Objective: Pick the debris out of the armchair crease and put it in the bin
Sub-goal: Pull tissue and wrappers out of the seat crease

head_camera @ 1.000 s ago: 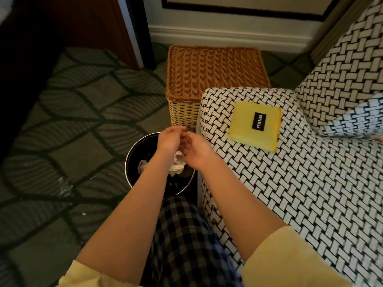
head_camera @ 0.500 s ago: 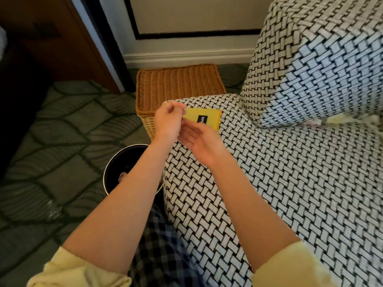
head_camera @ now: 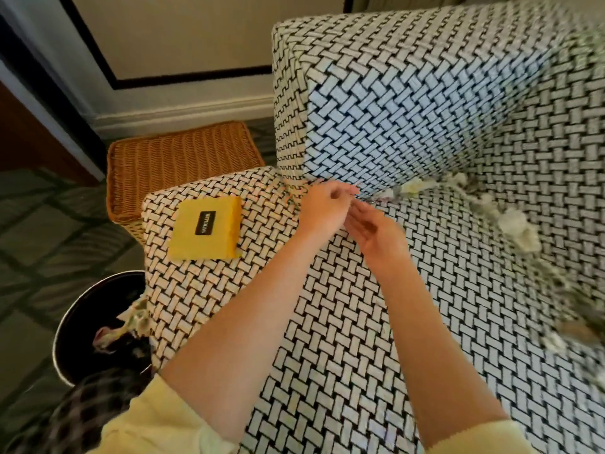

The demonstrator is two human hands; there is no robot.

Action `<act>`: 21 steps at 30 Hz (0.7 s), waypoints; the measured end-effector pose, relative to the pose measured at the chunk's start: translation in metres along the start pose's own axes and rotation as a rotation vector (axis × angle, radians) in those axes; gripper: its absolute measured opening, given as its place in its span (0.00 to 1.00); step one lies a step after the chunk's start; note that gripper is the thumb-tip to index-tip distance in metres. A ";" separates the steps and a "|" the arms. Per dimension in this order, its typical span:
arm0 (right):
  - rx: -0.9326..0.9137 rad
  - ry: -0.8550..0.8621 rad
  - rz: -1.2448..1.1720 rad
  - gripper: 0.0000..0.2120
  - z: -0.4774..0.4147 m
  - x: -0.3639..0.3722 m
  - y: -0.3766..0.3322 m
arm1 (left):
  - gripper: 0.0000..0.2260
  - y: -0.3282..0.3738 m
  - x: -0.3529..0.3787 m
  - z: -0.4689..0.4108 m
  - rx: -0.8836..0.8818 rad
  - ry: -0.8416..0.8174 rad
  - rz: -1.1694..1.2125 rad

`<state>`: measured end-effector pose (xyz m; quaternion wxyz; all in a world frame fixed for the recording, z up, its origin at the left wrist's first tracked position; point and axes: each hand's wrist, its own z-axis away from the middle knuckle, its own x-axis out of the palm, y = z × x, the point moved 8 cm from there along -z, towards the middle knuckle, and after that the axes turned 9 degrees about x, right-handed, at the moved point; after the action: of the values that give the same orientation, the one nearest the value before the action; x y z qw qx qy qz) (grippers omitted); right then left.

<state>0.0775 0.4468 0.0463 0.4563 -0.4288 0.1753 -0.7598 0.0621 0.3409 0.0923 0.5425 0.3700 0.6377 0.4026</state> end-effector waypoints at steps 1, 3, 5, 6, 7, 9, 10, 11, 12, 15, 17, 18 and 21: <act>-0.032 0.058 0.054 0.12 -0.005 -0.012 -0.008 | 0.11 0.002 0.009 -0.004 0.019 -0.023 -0.037; -0.104 0.204 0.227 0.11 -0.015 -0.035 -0.021 | 0.12 -0.001 0.023 -0.010 0.038 -0.074 -0.107; -0.223 0.333 0.447 0.11 -0.023 -0.055 -0.035 | 0.14 -0.006 0.037 -0.016 0.040 -0.149 -0.163; -0.293 0.383 0.551 0.10 -0.026 -0.062 -0.042 | 0.16 -0.009 0.042 -0.019 0.049 -0.176 -0.197; -0.369 0.435 0.656 0.10 -0.028 -0.067 -0.048 | 0.17 -0.012 0.048 -0.023 0.063 -0.201 -0.228; -0.522 0.562 0.891 0.10 -0.033 -0.070 -0.063 | 0.18 -0.015 0.060 -0.030 0.097 -0.246 -0.291; -0.580 0.617 0.987 0.11 -0.036 -0.069 -0.069 | 0.18 -0.016 0.069 -0.032 0.121 -0.272 -0.338; -0.610 0.659 1.049 0.12 -0.040 -0.068 -0.074 | 0.18 -0.018 0.079 -0.033 0.154 -0.294 -0.397; -0.618 0.684 1.098 0.13 -0.045 -0.067 -0.078 | 0.17 -0.020 0.089 -0.035 0.187 -0.300 -0.457; -0.611 0.680 1.270 0.15 -0.061 -0.061 -0.086 | 0.13 -0.024 0.105 -0.045 0.199 -0.199 -0.526; -0.619 0.629 1.338 0.16 -0.067 -0.057 -0.092 | 0.13 -0.027 0.107 -0.052 0.173 -0.143 -0.524; -0.611 0.607 1.357 0.16 -0.070 -0.056 -0.093 | 0.13 -0.028 0.109 -0.054 0.164 -0.136 -0.531; -0.619 0.564 1.419 0.15 -0.073 -0.055 -0.092 | 0.13 -0.032 0.109 -0.058 0.142 -0.154 -0.502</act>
<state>-0.0195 0.5322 0.0384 0.6278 -0.1155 0.7142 -0.2871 -0.0110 0.4202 0.0250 0.6450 0.2670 0.6929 0.1808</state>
